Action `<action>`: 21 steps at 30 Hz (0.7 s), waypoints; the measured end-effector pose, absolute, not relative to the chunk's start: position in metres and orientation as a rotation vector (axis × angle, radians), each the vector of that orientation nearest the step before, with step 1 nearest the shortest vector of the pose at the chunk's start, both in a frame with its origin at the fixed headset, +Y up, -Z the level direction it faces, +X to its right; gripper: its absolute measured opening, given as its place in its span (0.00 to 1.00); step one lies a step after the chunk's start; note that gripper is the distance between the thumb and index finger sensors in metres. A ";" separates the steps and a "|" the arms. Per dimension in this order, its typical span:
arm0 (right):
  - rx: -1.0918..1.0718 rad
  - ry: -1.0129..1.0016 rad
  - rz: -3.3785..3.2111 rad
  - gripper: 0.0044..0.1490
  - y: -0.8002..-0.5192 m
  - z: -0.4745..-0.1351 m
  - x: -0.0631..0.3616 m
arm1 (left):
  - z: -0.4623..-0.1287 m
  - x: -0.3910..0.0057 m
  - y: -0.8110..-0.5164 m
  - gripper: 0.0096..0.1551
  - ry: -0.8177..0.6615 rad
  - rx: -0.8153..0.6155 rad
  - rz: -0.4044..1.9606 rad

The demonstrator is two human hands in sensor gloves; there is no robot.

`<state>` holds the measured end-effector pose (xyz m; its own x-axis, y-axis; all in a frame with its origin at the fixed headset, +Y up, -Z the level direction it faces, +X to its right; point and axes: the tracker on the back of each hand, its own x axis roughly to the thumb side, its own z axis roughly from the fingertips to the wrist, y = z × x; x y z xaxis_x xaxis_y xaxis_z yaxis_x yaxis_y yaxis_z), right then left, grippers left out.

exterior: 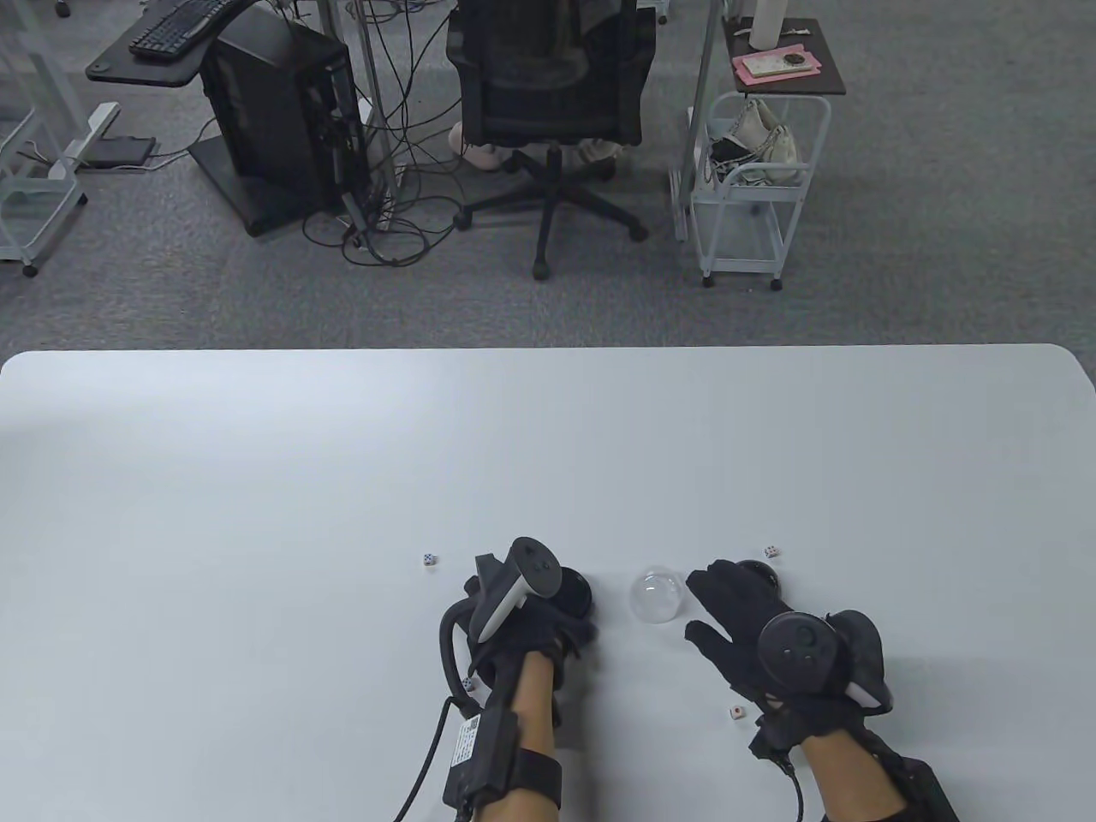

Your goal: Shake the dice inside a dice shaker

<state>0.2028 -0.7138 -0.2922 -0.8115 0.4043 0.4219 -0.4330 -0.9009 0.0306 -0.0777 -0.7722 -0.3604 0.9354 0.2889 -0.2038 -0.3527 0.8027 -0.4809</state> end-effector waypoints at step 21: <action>0.655 0.294 2.945 0.30 -0.727 -0.292 0.188 | -0.302 -0.191 -0.727 0.54 -0.195 -0.215 0.246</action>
<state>0.1877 -0.7270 -0.2924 -0.9009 0.1484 0.4079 -0.0647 -0.9752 0.2118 -0.1915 -0.7273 -0.3022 0.9513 0.2611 0.1638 -0.2198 0.9472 -0.2335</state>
